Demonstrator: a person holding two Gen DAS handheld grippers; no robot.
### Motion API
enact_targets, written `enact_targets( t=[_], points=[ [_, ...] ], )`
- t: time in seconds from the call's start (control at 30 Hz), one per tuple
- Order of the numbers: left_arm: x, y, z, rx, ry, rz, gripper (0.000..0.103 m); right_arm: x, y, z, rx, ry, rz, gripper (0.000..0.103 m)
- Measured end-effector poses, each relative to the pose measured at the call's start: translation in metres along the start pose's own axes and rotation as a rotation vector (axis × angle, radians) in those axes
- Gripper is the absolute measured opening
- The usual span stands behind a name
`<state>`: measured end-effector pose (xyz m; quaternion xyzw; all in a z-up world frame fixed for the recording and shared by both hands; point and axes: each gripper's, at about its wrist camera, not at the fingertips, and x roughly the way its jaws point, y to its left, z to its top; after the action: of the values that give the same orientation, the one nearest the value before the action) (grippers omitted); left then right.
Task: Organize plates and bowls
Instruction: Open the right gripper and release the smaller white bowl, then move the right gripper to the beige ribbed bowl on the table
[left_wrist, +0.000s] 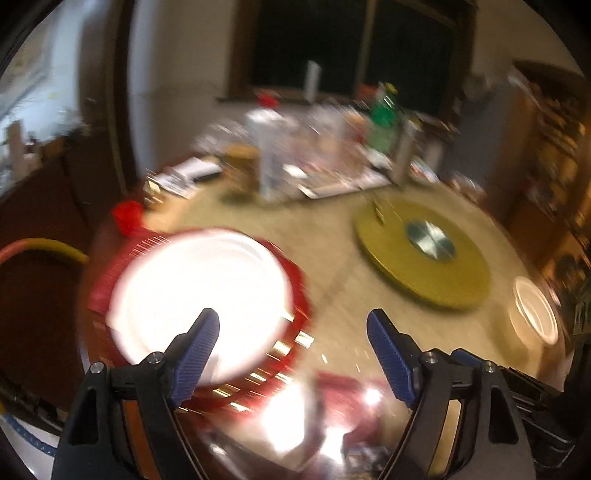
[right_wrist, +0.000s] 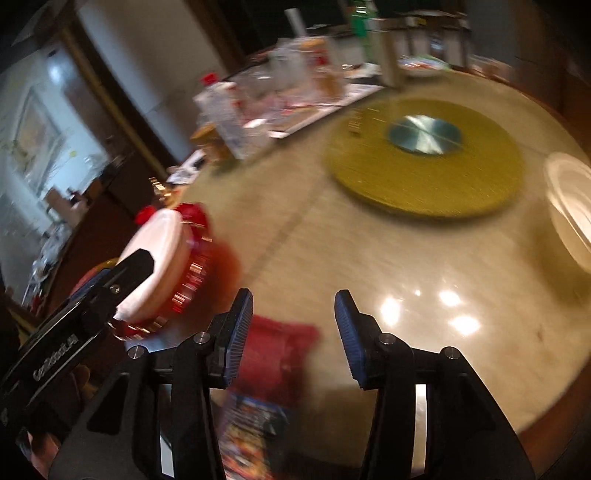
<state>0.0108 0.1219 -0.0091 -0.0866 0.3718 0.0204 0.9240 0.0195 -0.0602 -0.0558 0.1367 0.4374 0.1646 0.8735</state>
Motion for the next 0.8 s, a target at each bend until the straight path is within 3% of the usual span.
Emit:
enact_targets(
  t=[0.03,0.1,0.17,0.27,0.67,0.8],
  points=[
    [0.004,-0.006,0.0,0.005,0.017,-0.024,0.082,-0.004,-0.011,-0.005,0.021,0.001,-0.012,0.056],
    [0.014,-0.022,-0.002,0.006,0.07,-0.111,0.082,-0.017,-0.036,-0.014,0.075,-0.011,-0.033,0.075],
    [0.02,-0.036,-0.003,0.003,0.11,-0.188,0.082,-0.03,-0.059,-0.018,0.144,-0.022,-0.04,0.078],
    [0.031,-0.061,-0.003,0.017,0.175,-0.235,0.082,-0.049,-0.083,-0.023,0.203,-0.029,-0.013,0.079],
    [0.055,-0.165,0.007,0.147,0.278,-0.325,0.082,-0.138,-0.206,-0.007,0.43,-0.109,-0.091,0.079],
    [0.07,-0.201,0.012,0.171,0.321,-0.349,0.082,-0.145,-0.248,0.007,0.547,-0.077,-0.003,0.079]
  ],
)
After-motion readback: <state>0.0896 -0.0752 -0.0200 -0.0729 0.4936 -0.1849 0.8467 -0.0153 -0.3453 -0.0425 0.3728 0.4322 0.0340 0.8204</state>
